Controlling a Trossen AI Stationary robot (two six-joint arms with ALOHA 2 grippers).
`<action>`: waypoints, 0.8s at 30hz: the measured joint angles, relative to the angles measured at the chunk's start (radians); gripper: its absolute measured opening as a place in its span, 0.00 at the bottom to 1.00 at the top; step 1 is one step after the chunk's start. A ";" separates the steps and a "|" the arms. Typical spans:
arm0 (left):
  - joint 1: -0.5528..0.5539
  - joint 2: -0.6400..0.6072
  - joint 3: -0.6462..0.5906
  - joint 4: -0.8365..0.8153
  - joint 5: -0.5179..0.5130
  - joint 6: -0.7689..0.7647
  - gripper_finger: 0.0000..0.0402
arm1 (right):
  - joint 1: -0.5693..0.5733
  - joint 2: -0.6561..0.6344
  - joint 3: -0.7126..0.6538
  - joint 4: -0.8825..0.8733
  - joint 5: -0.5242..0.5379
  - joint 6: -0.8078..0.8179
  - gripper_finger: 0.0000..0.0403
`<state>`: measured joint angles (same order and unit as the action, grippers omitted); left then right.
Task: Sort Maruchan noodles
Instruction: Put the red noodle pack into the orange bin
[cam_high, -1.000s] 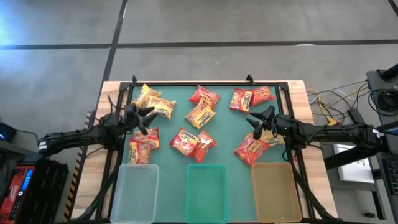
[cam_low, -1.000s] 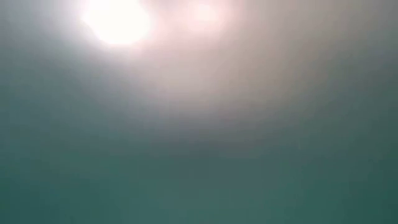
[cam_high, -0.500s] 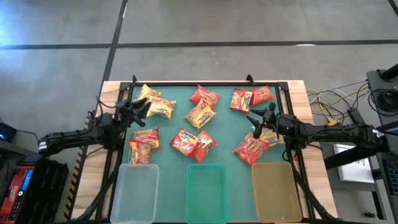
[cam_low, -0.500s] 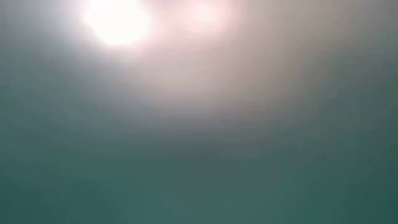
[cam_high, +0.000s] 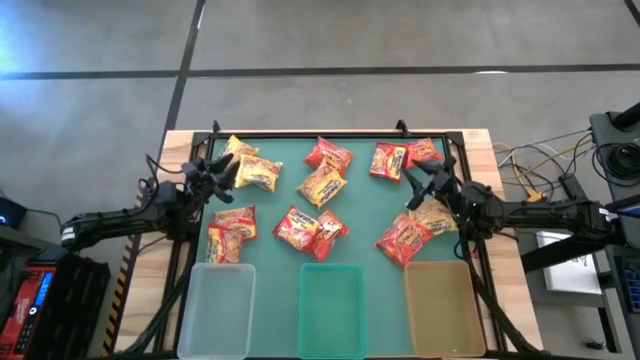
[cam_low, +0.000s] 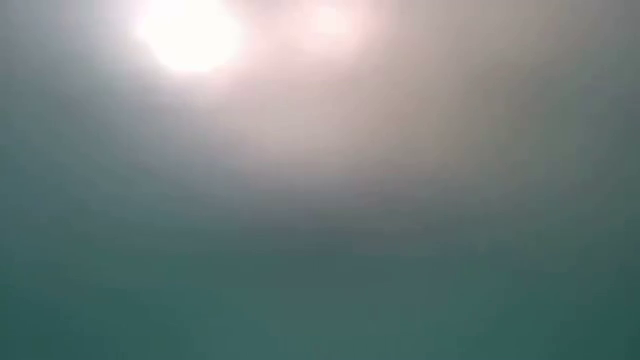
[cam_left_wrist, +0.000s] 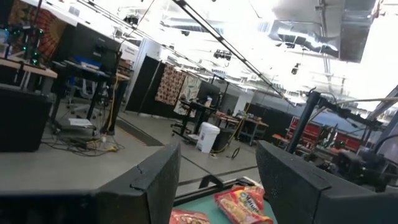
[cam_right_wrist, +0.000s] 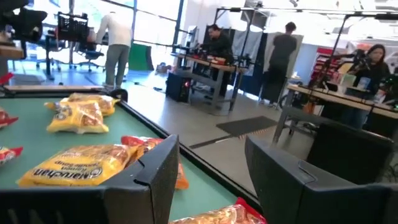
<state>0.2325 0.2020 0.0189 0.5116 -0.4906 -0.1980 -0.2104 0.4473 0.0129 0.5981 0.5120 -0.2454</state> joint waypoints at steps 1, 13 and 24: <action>0.000 0.001 0.000 0.003 0.000 0.001 0.48 | 0.000 0.000 0.000 0.014 0.014 -0.009 0.44; 0.000 0.008 0.000 0.013 0.001 0.003 0.48 | 0.000 0.000 0.000 0.013 0.034 0.069 0.44; 0.000 0.042 0.000 0.016 0.001 0.013 0.48 | 0.000 0.000 0.000 0.018 0.031 0.097 0.44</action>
<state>0.2325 0.2445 0.0189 0.5272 -0.4900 -0.1847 -0.2104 0.4477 0.0128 0.6163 0.5430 -0.1486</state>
